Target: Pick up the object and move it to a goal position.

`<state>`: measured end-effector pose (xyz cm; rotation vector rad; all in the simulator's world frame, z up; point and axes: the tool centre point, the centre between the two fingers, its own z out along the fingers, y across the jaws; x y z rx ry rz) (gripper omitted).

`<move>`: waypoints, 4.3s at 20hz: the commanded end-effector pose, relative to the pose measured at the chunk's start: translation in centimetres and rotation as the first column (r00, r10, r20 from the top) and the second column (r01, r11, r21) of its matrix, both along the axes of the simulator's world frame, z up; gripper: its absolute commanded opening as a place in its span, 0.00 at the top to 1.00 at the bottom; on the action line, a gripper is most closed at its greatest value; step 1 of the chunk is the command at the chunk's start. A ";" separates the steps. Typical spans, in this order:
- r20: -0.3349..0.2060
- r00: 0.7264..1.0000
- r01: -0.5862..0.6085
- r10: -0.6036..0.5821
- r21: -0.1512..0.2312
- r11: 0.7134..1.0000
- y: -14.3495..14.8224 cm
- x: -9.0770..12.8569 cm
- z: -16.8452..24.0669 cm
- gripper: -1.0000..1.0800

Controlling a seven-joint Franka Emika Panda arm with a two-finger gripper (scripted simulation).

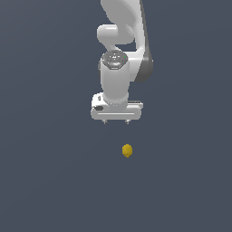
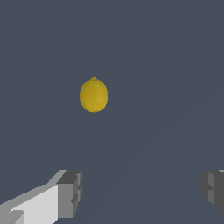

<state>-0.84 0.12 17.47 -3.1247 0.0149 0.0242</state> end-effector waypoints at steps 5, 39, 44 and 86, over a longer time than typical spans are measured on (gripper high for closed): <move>-0.004 1.000 -0.018 0.018 -0.008 1.000 0.2 0.0 0.0 0.04; 0.001 0.854 -0.521 0.521 -0.022 0.854 4.1 5.6 -6.6 0.04; 0.008 0.793 -0.609 0.609 -0.019 0.793 4.9 6.6 -8.2 0.04; 0.015 0.731 -0.682 0.682 -0.017 0.731 5.6 7.5 -14.6 1.00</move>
